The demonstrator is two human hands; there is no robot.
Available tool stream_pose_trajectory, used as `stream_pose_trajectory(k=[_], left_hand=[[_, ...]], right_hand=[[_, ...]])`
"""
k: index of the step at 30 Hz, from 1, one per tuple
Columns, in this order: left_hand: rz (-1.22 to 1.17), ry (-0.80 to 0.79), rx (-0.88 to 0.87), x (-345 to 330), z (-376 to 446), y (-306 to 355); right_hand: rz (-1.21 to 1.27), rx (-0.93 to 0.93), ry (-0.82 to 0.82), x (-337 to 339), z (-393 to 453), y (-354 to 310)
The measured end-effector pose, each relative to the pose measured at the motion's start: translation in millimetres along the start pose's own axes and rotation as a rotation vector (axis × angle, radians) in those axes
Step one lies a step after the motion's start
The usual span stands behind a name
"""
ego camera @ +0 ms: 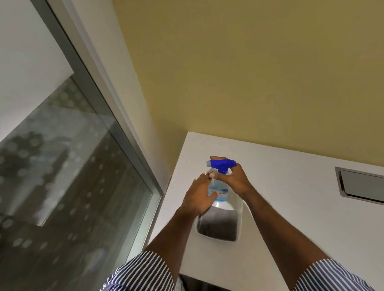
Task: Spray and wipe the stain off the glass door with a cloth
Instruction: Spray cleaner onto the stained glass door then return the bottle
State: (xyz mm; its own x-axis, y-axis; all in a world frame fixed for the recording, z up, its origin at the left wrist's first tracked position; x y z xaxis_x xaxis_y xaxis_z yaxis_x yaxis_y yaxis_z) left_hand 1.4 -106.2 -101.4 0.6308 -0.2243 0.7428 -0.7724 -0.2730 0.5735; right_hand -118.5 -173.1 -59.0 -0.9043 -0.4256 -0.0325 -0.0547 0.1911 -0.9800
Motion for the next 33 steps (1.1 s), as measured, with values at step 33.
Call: stream_pose_trajectory(k=[33], left_hand=[[-0.535,0.471,-0.090,85.7,-55.0,66.4]], right_hand=[[0.411,0.324,-0.042,-33.2,-31.5,-182.8]])
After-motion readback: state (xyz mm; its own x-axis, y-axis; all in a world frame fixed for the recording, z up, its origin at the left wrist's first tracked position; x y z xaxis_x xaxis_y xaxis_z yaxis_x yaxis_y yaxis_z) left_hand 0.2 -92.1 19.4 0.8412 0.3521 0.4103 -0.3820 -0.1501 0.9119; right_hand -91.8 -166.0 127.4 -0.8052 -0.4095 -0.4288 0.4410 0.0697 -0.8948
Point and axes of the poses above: each hand's wrist, its own z-axis towards the middle knuckle, its own x-axis out of the back of the hand, y = z × x, the point moved 7 cm from there along z, towards the middle knuckle, and after that the axes turned 11 degrees about z, right-handed, at the moved point
